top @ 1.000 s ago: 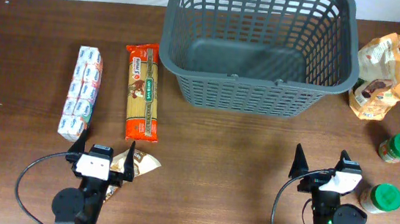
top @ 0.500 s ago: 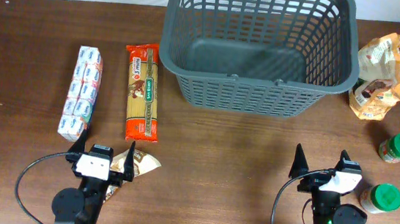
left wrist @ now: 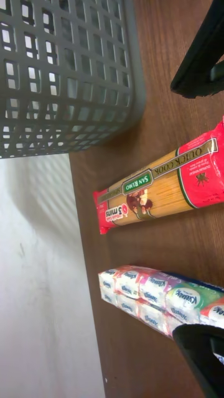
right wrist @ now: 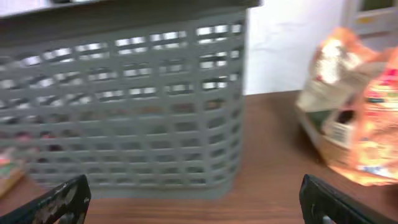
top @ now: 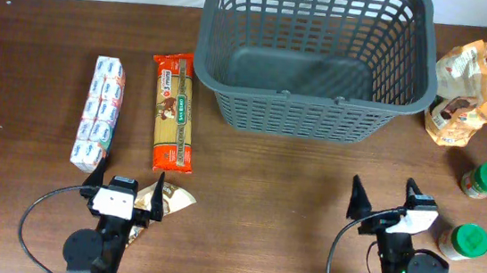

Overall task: Pack container
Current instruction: 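Move the right gripper down over the green-lidded Knorr jar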

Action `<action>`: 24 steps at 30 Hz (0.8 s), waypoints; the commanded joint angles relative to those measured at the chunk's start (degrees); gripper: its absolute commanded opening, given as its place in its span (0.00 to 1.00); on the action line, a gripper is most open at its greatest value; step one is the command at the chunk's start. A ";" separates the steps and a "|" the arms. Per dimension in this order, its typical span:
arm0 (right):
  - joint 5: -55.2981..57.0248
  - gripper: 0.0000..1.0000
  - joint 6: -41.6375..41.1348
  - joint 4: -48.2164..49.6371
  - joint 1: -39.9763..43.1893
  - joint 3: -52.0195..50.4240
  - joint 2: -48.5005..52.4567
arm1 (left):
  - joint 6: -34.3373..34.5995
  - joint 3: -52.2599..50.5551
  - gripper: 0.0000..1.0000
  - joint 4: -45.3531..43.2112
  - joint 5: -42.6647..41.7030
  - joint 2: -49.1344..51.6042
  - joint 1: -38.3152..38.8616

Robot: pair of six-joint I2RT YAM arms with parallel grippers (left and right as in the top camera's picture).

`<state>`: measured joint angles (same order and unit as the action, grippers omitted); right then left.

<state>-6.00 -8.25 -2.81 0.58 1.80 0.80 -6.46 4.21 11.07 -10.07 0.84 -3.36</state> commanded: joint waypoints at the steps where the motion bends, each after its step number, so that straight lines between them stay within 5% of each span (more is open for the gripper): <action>1: -2.75 0.99 -1.20 -1.70 -0.50 6.25 -0.11 | -0.94 -0.79 0.99 -0.17 0.42 -0.55 0.09; 6: 9.77 0.99 3.45 -7.54 -0.50 19.80 4.63 | -0.94 -0.79 0.99 -0.17 0.42 -0.55 0.09; 12: 18.97 0.99 6.93 -26.10 -0.50 47.65 23.93 | -0.94 -0.79 0.99 -0.17 0.42 -0.55 0.09; 20: 8.41 0.99 8.00 -64.74 -0.52 96.35 53.07 | -0.94 -0.79 0.99 -0.17 0.42 -0.55 0.09; 24: -2.23 0.99 8.02 -79.10 -0.52 111.34 60.72 | -0.94 -0.79 0.99 -0.17 0.42 -0.55 0.09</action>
<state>1.17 -0.93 -77.25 0.54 105.65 58.63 -6.46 3.90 11.07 -10.07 0.78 -3.36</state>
